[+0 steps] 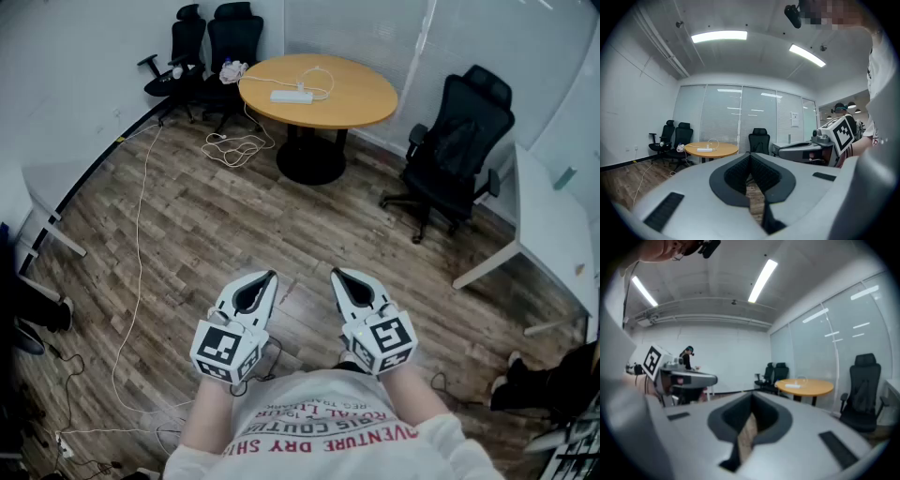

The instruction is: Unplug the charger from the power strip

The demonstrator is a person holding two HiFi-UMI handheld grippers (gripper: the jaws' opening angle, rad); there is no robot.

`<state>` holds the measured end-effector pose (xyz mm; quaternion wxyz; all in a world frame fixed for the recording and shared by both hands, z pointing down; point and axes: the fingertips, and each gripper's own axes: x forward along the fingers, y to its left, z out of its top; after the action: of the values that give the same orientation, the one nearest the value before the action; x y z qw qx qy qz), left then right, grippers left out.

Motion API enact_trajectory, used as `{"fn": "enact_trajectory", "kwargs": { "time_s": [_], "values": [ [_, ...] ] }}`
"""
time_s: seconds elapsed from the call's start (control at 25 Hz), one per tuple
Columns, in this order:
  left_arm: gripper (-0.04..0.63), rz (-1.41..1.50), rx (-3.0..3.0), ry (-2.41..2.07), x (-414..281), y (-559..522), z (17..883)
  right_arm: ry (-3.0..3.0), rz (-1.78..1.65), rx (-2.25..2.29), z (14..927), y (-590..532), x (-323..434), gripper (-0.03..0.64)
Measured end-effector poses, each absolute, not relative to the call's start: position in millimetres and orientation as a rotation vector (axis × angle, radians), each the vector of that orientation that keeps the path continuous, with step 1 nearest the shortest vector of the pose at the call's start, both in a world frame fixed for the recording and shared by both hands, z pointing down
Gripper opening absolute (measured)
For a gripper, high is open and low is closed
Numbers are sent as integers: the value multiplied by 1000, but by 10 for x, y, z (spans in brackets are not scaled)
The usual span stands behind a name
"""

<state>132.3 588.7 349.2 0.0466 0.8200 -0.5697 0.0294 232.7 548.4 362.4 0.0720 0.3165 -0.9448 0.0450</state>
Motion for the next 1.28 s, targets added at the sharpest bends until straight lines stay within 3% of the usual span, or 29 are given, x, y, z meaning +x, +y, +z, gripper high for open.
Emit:
{"fn": "enact_trajectory", "kwargs": {
  "time_s": [0.8, 1.28],
  "values": [
    [34, 75, 2440, -1722, 1171, 5912, 3728, -2824, 196, 852, 3996, 5581, 2145, 29],
    [34, 43, 2373, -1791, 895, 4862, 3891, -2847, 269, 671, 4265, 4434, 1839, 29]
  ]
}}
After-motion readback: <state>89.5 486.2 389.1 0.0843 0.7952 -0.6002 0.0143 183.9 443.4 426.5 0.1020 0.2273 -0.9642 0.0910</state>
